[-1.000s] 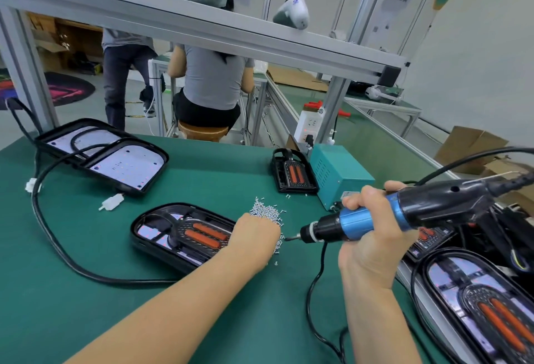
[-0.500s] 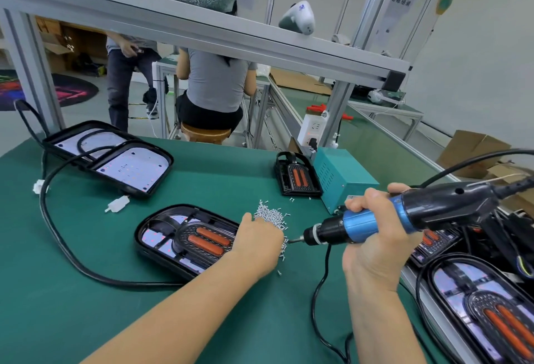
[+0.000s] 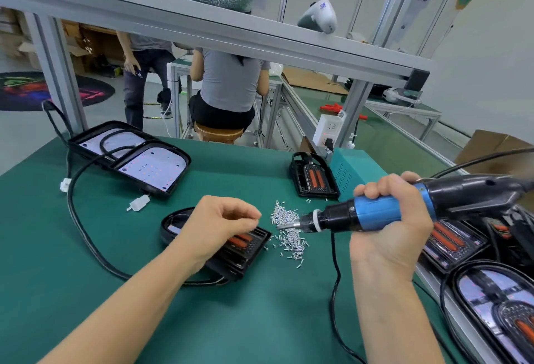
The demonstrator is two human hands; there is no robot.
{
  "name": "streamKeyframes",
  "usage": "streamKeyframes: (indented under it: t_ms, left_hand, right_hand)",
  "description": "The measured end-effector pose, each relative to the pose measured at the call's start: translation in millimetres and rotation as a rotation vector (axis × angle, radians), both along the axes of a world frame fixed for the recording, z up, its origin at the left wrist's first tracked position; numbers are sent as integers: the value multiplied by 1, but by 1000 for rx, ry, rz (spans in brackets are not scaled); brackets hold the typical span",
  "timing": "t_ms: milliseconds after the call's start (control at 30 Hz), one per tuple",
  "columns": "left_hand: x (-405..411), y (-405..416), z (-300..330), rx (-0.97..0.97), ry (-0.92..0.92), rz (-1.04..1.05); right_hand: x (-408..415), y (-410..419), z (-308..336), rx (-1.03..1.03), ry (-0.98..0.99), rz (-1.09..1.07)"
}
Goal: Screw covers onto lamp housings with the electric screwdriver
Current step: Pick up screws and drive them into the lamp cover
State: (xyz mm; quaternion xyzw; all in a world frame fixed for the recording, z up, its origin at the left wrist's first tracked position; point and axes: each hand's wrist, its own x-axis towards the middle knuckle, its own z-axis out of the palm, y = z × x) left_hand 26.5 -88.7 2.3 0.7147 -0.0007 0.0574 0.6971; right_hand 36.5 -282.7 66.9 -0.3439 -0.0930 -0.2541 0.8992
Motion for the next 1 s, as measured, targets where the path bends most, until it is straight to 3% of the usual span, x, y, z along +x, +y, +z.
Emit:
streamKeyframes:
  t_ms: [233, 433, 667, 1000]
  left_hand:
    - [-16, 15, 7, 234, -97, -23]
    - [-17, 16, 9, 285, -114, -44]
    - [-17, 30, -9, 561, -73, 146]
    - [-24, 35, -25, 568, -191, 133]
  right_hand:
    - [0, 29, 3, 58, 8, 118]
    - [1, 39, 0, 18, 4, 144]
    - [10, 39, -12, -139, -21, 59]
    - [23, 49, -26, -271, -70, 55]
